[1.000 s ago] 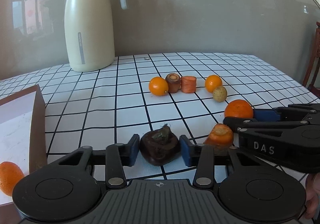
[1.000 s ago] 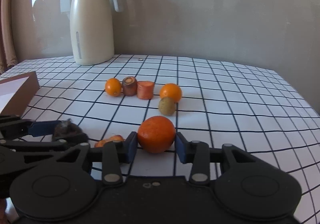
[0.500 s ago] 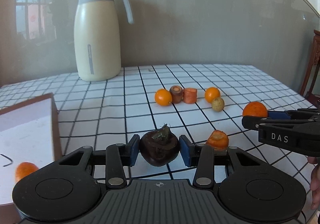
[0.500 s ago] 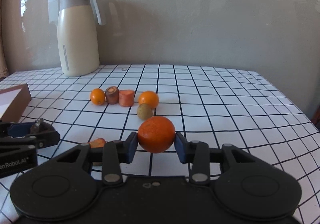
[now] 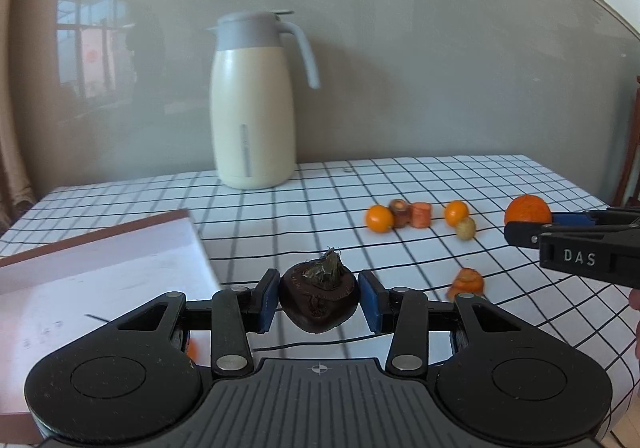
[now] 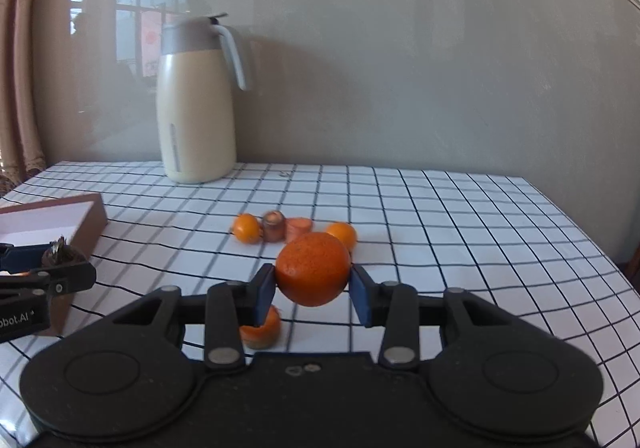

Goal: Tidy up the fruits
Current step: 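Carry both fruits over the white box and open both tools to release them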

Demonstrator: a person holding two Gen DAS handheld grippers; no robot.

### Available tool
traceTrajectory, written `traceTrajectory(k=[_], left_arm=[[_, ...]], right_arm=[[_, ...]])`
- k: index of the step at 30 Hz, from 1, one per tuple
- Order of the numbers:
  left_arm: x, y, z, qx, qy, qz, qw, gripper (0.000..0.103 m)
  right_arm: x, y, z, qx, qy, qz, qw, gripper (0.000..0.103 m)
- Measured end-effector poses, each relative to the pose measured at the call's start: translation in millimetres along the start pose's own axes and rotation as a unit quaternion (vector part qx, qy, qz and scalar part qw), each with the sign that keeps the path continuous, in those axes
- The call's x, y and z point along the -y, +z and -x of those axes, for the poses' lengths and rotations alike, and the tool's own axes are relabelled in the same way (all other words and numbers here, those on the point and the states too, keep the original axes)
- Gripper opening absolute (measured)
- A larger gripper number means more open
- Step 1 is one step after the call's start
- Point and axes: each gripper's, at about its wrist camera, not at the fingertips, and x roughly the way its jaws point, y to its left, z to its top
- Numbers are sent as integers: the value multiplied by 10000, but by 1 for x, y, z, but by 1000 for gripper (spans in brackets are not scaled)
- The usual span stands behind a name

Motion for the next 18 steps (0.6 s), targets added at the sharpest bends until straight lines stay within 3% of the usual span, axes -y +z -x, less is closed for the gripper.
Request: traceTrajectory(k=[18], left_arm=[[-54, 1, 26, 160, 399, 170, 9989, 43]], right_arm=[[-51, 11, 7, 122, 309, 266, 9991, 32]])
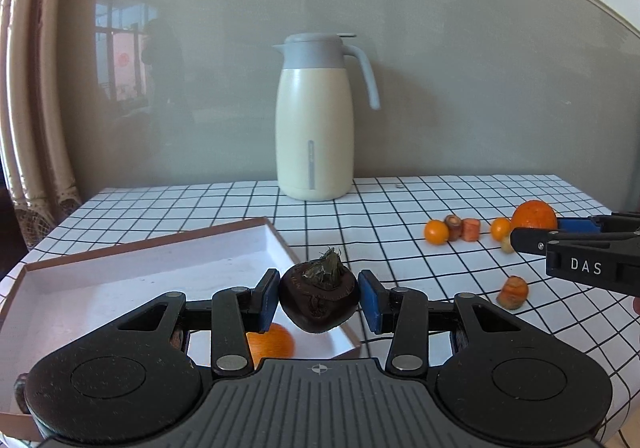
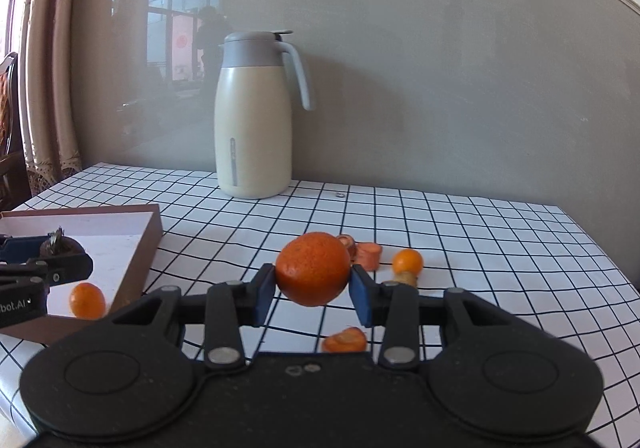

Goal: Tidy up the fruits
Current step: 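Carry both fruits over the white box and open both tools to release them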

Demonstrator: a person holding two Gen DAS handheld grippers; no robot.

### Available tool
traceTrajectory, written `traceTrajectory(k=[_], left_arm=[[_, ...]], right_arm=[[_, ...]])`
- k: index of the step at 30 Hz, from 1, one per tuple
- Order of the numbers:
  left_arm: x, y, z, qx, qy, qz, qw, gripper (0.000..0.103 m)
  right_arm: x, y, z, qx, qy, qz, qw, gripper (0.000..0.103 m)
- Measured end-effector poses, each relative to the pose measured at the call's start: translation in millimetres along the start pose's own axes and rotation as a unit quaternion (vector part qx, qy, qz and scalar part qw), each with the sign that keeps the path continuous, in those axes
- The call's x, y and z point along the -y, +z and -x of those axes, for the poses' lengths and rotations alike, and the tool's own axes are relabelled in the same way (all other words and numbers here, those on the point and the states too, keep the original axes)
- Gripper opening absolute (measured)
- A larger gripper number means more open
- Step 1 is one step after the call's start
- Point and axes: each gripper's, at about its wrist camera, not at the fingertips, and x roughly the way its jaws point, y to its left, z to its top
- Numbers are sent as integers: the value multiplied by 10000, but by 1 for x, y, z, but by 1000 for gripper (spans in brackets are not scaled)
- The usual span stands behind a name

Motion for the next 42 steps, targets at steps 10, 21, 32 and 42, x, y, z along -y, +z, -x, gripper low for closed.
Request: traceTrajectory(k=[10, 21, 32, 42], left_arm=[[-24, -1, 4, 28, 169, 143, 9998, 43], [-53, -6, 9, 30, 413, 268, 9988, 43], [-87, -12, 16, 14, 684, 435, 9967, 43], [-115, -20, 24, 8, 947, 563, 9939, 43]], right_arm=[[-21, 2, -6, 26, 130, 101, 9999, 32], [-51, 6, -12, 47, 377, 202, 9991, 32], [-85, 10, -17, 82, 669, 357, 9971, 32], [-120, 12, -19, 163, 1078, 560, 9925, 32]])
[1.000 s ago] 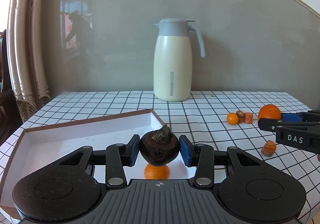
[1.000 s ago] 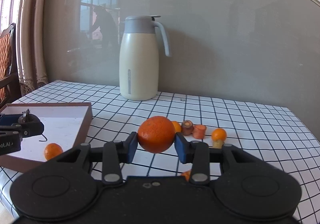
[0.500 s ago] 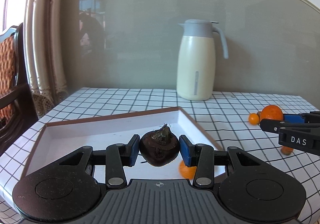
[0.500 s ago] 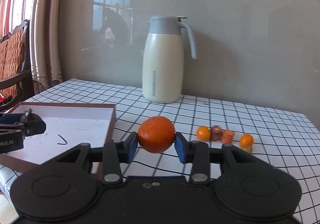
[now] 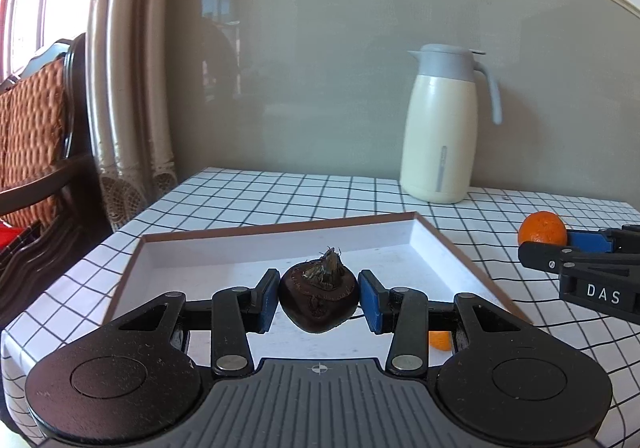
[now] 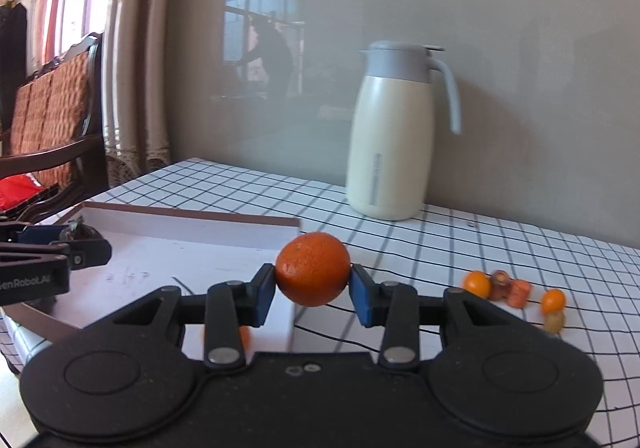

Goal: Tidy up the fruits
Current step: 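Carry both fruits over the white box and open both tools to release them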

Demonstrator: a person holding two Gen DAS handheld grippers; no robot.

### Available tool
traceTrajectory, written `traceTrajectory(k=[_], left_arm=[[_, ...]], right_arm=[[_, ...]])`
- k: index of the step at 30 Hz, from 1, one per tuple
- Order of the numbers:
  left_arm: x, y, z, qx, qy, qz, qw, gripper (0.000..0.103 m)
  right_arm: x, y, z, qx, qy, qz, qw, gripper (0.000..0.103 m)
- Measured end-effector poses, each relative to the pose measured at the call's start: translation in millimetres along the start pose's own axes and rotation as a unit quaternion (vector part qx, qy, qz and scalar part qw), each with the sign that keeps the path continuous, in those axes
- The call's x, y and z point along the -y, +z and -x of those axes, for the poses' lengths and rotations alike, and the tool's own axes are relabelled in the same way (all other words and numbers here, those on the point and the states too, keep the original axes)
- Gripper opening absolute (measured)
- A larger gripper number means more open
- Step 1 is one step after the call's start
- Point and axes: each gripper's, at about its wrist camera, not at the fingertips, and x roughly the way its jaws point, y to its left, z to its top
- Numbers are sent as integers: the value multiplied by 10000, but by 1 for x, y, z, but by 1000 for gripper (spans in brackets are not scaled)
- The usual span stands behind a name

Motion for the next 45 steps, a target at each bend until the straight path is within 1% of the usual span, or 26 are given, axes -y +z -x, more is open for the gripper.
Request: traceTrajectory(k=[8, 23, 33, 45], left_arm=[[-18, -3, -4, -36, 172, 80, 9998, 43], [-42, -5, -11, -57, 400, 259, 9988, 43], [-53, -7, -16, -97, 524, 326, 9980, 43], [-76, -10, -25, -195, 738, 465, 9960, 43]], right_arm=[[-21, 3, -9, 28, 248, 116, 9996, 32], [-43, 5, -23, 13, 436, 197, 9989, 32], [-50, 6, -31, -18, 523, 206, 9984, 32], [-54, 8, -47, -109, 564, 213, 9981, 32]])
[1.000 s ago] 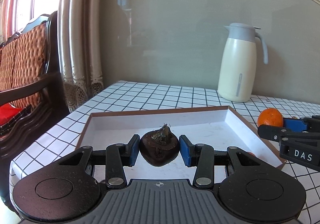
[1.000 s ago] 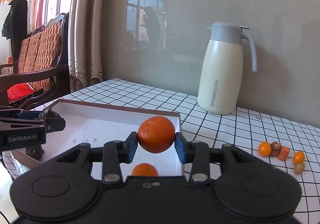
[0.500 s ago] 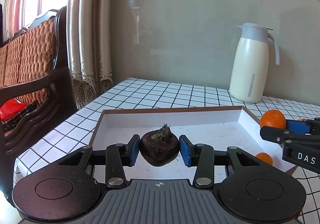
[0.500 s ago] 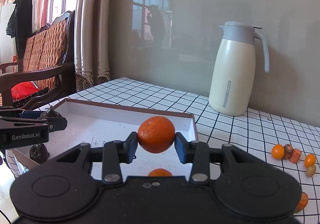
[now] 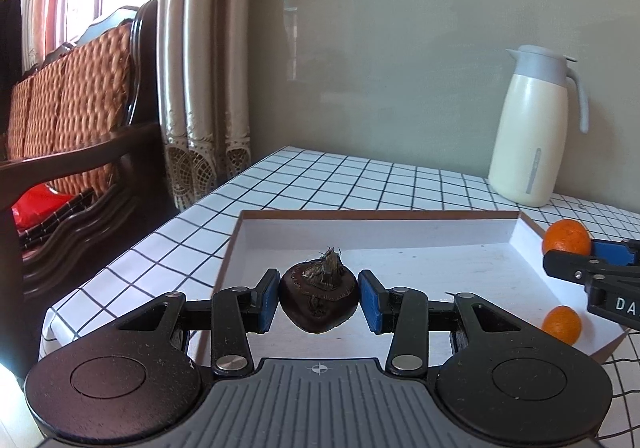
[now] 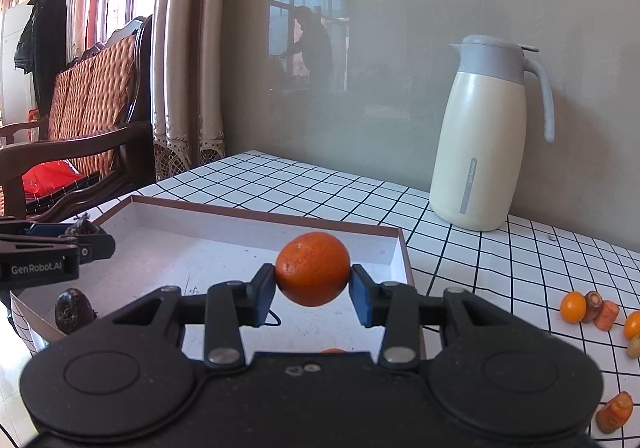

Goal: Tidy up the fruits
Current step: 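Carry both fruits over the white box and open both tools to release them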

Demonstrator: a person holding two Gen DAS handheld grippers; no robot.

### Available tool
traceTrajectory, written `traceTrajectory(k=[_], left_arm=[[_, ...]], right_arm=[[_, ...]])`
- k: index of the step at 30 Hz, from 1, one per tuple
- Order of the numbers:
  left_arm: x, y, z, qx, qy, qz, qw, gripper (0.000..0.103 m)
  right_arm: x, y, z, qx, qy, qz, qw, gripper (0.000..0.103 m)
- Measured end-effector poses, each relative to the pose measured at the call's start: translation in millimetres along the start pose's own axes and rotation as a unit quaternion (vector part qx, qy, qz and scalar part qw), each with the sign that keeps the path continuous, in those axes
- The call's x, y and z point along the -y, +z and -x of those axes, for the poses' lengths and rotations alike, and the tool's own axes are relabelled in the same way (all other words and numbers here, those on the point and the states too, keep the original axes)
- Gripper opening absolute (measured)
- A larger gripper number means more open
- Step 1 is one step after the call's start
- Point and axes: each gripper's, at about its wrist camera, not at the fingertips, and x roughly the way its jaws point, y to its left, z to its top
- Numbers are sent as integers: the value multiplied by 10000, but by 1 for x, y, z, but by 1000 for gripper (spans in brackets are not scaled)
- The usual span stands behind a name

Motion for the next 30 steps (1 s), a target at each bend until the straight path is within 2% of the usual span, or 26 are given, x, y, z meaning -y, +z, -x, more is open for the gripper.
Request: traceTrajectory(k=[19, 20, 21, 22, 23, 25, 30], left_arm=[[-4, 3, -19, -27, 91, 48, 9999, 43], [-4, 3, -20, 13, 107, 62, 9999, 44], [-5, 4, -20, 53, 117, 88, 9999, 50], [-5, 4, -17, 143, 169, 121, 9997, 85], [-4, 4, -12, 325, 320, 131, 9989, 103], [-3, 4, -4, 640, 494, 7, 9967, 103], [-9, 5, -10, 492, 457, 143, 9976, 103]], right_arm=[[5, 4, -21, -149, 164, -99, 9997, 34], [6, 4, -22, -140, 155, -88, 9997, 48], [7, 5, -19, -25, 56, -68, 10000, 83], [7, 5, -14, 216, -143, -60, 9996, 97], [9, 5, -7, 482, -332, -67, 9983, 98], [13, 7, -3, 572, -452, -123, 9973, 97], [22, 4, -7, 404, -356, -297, 9981, 97]])
